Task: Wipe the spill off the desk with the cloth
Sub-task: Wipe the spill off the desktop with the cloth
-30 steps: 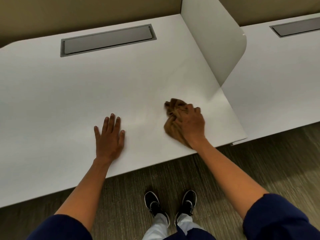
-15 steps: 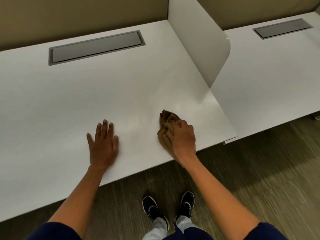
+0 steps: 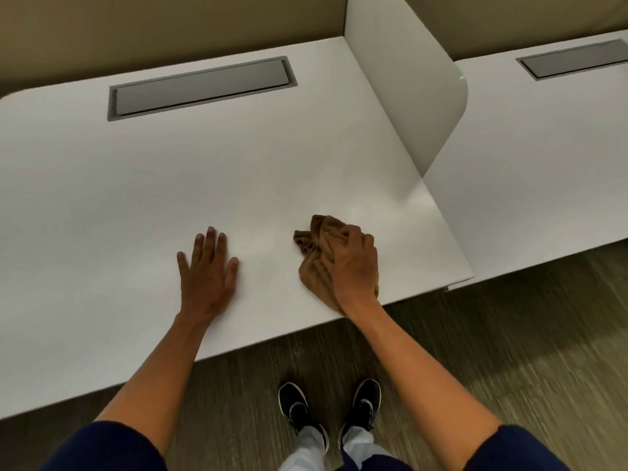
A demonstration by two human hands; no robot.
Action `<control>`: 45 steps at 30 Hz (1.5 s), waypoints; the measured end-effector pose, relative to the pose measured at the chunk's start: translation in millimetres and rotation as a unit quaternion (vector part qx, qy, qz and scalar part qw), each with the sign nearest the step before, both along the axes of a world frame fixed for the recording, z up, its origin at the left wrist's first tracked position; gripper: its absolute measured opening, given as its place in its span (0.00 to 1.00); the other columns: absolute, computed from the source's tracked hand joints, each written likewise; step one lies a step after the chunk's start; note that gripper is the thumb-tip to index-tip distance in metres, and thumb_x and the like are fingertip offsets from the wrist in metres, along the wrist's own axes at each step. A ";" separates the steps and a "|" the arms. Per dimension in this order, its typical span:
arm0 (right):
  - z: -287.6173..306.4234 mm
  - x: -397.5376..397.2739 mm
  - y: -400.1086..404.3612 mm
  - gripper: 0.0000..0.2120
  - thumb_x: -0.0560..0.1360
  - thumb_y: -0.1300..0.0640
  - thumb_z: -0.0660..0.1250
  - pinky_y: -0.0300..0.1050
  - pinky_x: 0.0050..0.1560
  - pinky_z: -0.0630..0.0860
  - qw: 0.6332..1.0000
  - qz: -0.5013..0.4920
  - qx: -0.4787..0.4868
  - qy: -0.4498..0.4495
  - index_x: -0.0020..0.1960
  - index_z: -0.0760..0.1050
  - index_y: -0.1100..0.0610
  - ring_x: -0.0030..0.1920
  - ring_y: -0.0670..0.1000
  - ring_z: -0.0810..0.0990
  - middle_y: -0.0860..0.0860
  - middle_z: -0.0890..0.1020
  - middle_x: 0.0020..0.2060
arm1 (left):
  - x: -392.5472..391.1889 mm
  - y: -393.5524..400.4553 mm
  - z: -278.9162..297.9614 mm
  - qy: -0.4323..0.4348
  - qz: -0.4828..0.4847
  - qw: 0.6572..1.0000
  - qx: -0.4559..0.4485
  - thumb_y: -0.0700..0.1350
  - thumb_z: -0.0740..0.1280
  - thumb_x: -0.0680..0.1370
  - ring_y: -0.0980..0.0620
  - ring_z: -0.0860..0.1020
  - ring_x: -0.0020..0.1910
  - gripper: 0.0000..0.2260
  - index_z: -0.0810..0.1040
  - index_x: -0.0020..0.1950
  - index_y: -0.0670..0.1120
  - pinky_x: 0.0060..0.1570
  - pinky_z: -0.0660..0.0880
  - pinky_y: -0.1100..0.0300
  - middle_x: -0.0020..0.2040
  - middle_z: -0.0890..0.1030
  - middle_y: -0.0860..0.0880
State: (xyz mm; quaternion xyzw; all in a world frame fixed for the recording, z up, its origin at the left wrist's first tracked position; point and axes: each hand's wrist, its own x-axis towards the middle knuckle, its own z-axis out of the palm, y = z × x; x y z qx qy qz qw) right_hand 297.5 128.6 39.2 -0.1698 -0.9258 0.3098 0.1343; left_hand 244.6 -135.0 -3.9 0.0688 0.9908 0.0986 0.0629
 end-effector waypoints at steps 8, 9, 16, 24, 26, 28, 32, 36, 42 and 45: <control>-23.8 -23.1 14.8 0.30 0.69 0.60 0.77 0.59 0.43 0.80 0.989 0.041 0.127 0.058 0.66 0.68 0.50 0.51 0.64 0.77 0.59 0.78 0.57 | -23.9 12.8 -2.9 0.005 0.017 1.000 0.001 0.60 0.45 0.83 0.47 0.46 0.82 0.30 0.50 0.82 0.48 0.76 0.45 0.37 0.83 0.47 0.49; -25.7 -27.1 15.8 0.32 0.68 0.62 0.78 0.56 0.40 0.80 0.987 0.033 0.145 0.065 0.67 0.68 0.52 0.48 0.64 0.79 0.61 0.79 0.55 | -27.5 14.1 -2.7 0.005 0.020 1.000 0.003 0.61 0.45 0.82 0.47 0.46 0.82 0.31 0.51 0.82 0.48 0.76 0.45 0.37 0.83 0.48 0.49; -28.0 -91.0 39.6 0.22 0.72 0.63 0.74 0.54 0.39 0.77 0.977 0.030 0.200 0.065 0.65 0.76 0.55 0.45 0.64 0.77 0.60 0.80 0.56 | -44.9 16.7 -8.0 0.015 0.020 1.000 0.001 0.64 0.43 0.81 0.49 0.45 0.82 0.32 0.49 0.82 0.49 0.77 0.45 0.38 0.83 0.46 0.51; -22.2 -165.5 81.1 0.14 0.83 0.56 0.57 0.58 0.49 0.73 0.979 0.003 0.205 -0.022 0.65 0.76 0.54 0.52 0.62 0.72 0.57 0.74 0.64 | -43.5 18.3 -9.3 0.026 0.023 0.999 0.004 0.63 0.45 0.81 0.50 0.45 0.82 0.31 0.50 0.82 0.50 0.78 0.45 0.39 0.83 0.46 0.52; -18.7 -184.2 94.2 0.14 0.82 0.55 0.58 0.59 0.54 0.72 0.984 -0.015 0.176 -0.022 0.64 0.76 0.54 0.55 0.63 0.71 0.56 0.73 0.64 | -43.4 19.1 -8.4 0.028 0.025 0.999 0.006 0.62 0.46 0.81 0.50 0.45 0.82 0.31 0.50 0.82 0.50 0.78 0.45 0.39 0.83 0.46 0.52; -16.5 -203.1 108.4 0.15 0.83 0.53 0.57 0.56 0.56 0.71 0.982 -0.044 0.177 -0.042 0.65 0.75 0.54 0.57 0.61 0.70 0.55 0.72 0.65 | -43.0 19.0 -8.3 0.033 0.026 0.999 0.007 0.62 0.47 0.81 0.51 0.45 0.82 0.31 0.51 0.82 0.51 0.78 0.45 0.40 0.83 0.47 0.52; -17.0 -238.5 134.6 0.13 0.83 0.57 0.56 0.53 0.53 0.70 0.970 -0.106 0.202 -0.078 0.62 0.76 0.56 0.58 0.61 0.71 0.56 0.72 0.63 | -43.5 20.6 -8.9 0.036 0.029 0.999 0.012 0.62 0.49 0.81 0.51 0.46 0.82 0.31 0.52 0.82 0.51 0.78 0.47 0.40 0.83 0.48 0.53; -17.6 -263.7 145.5 0.12 0.82 0.58 0.55 0.55 0.51 0.69 0.968 -0.125 0.197 -0.090 0.58 0.76 0.58 0.58 0.63 0.71 0.58 0.73 0.61 | -45.9 18.3 -9.5 0.037 0.032 0.999 0.004 0.62 0.50 0.81 0.51 0.46 0.82 0.31 0.52 0.82 0.51 0.78 0.47 0.40 0.83 0.48 0.53; -17.9 -258.7 139.7 0.24 0.79 0.39 0.55 0.57 0.55 0.68 0.970 -0.102 0.200 -0.090 0.59 0.76 0.58 0.58 0.63 0.72 0.59 0.76 0.59 | -45.8 16.7 -10.3 0.040 0.032 0.999 0.007 0.62 0.49 0.81 0.51 0.46 0.82 0.31 0.52 0.82 0.52 0.78 0.47 0.40 0.83 0.48 0.53; -18.2 -254.7 139.4 0.27 0.77 0.35 0.56 0.57 0.57 0.68 0.973 -0.082 0.194 -0.098 0.63 0.74 0.55 0.61 0.63 0.71 0.58 0.75 0.63 | -46.9 17.2 -10.0 0.037 0.033 0.999 0.003 0.62 0.49 0.81 0.52 0.46 0.82 0.31 0.52 0.82 0.52 0.78 0.46 0.40 0.83 0.47 0.54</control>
